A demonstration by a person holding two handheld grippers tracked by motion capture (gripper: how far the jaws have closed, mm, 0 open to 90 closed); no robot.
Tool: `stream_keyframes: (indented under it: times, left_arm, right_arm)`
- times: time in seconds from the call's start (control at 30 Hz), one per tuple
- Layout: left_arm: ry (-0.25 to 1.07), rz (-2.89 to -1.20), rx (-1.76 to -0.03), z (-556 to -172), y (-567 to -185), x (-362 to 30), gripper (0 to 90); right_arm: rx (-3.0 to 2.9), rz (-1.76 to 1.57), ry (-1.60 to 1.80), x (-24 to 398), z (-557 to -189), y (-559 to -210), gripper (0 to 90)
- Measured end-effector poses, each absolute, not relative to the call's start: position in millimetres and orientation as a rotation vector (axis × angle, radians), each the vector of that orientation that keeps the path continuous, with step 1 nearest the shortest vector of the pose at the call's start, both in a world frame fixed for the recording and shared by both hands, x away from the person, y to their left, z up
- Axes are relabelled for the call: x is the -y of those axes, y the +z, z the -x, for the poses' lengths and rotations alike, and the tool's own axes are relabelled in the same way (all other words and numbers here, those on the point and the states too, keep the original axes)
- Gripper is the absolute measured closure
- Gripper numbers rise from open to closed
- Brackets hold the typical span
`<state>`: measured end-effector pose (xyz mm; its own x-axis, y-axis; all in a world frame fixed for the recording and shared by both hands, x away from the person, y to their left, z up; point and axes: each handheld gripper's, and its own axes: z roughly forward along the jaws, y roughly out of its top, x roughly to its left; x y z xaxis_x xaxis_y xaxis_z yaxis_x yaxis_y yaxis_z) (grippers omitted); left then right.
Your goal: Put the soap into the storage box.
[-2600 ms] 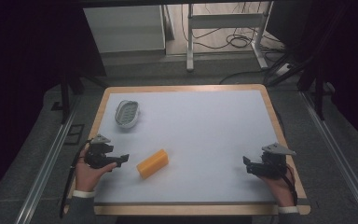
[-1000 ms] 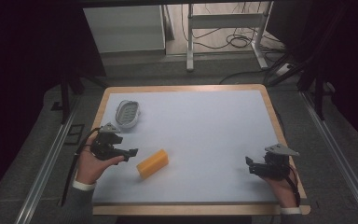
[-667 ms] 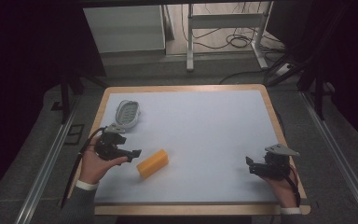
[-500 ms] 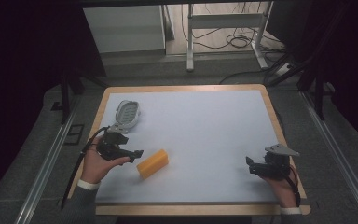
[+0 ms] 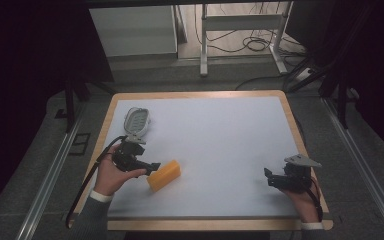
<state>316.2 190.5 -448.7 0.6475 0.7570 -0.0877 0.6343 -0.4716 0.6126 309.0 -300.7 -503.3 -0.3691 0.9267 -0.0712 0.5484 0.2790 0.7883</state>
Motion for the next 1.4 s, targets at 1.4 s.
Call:
stream_keyframes:
  times: [1.4]
  left_arm:
    - [0.092, -2.443, -1.029, -326, -487, -138, 29.4]
  right_arm:
    - [-2.039, -1.329, 0.907, 302, -311, -509, 7.3]
